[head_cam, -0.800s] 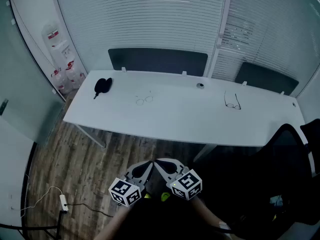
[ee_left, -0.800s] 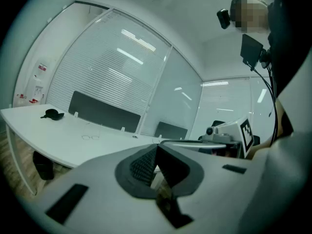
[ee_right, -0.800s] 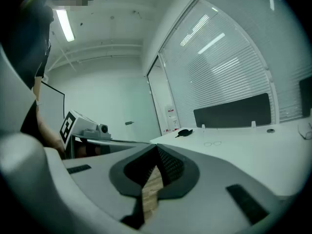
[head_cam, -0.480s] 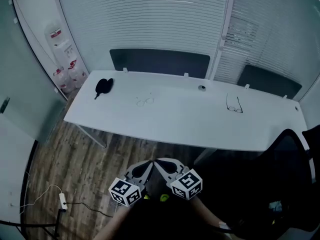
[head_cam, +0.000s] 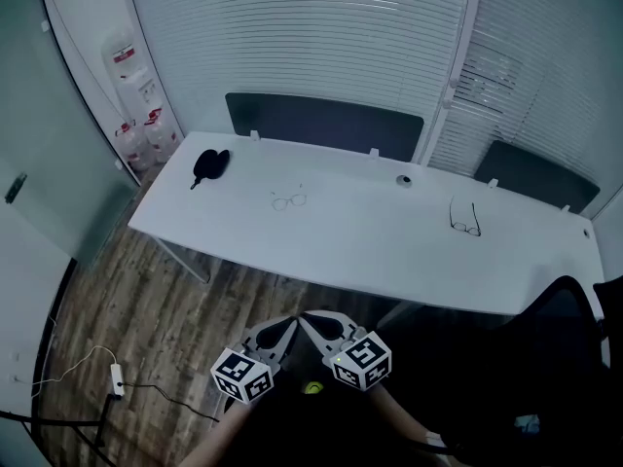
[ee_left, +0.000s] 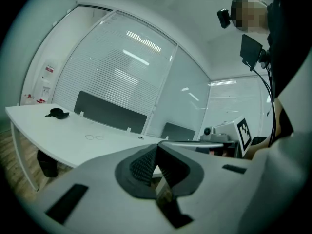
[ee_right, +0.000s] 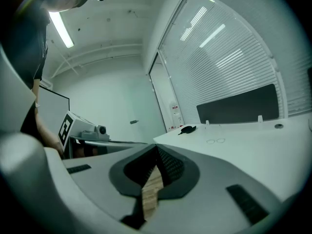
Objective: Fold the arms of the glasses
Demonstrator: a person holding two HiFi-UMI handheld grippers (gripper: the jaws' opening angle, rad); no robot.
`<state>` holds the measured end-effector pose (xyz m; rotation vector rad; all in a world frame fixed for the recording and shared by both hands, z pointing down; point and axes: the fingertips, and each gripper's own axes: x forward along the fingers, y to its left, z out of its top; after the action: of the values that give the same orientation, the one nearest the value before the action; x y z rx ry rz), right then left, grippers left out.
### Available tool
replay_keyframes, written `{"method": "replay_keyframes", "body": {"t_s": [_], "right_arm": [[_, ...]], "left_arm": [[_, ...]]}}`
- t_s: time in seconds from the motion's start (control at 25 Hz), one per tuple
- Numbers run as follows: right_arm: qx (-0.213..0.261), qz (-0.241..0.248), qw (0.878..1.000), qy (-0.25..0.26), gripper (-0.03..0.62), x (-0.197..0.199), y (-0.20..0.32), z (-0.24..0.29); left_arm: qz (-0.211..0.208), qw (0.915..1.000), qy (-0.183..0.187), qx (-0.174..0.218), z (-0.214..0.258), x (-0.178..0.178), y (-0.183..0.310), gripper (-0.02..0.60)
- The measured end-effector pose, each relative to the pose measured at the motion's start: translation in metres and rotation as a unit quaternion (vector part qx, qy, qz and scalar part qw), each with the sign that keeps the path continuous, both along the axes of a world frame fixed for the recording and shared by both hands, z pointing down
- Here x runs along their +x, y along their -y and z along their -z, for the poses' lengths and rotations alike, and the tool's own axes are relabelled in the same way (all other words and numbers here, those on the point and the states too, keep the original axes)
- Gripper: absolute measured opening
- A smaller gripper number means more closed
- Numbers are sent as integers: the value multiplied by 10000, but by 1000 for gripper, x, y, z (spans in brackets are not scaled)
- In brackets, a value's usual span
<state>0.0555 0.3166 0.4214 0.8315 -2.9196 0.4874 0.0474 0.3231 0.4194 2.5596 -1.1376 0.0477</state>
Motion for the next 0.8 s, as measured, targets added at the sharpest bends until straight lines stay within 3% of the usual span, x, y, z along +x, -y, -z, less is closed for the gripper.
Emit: {"method": "replay_keyframes", "body": {"t_s": [0.48,0.8], "right_arm": [[-156,-44,9997,-155,17,0,35,-7],[34,-204,9990,-394,18,-15,83,-5]], "left_arm": [[-35,9999,-7,-122,-9,1,34,8],[-130,9999,76,1,-7,-14,81,8]]}}
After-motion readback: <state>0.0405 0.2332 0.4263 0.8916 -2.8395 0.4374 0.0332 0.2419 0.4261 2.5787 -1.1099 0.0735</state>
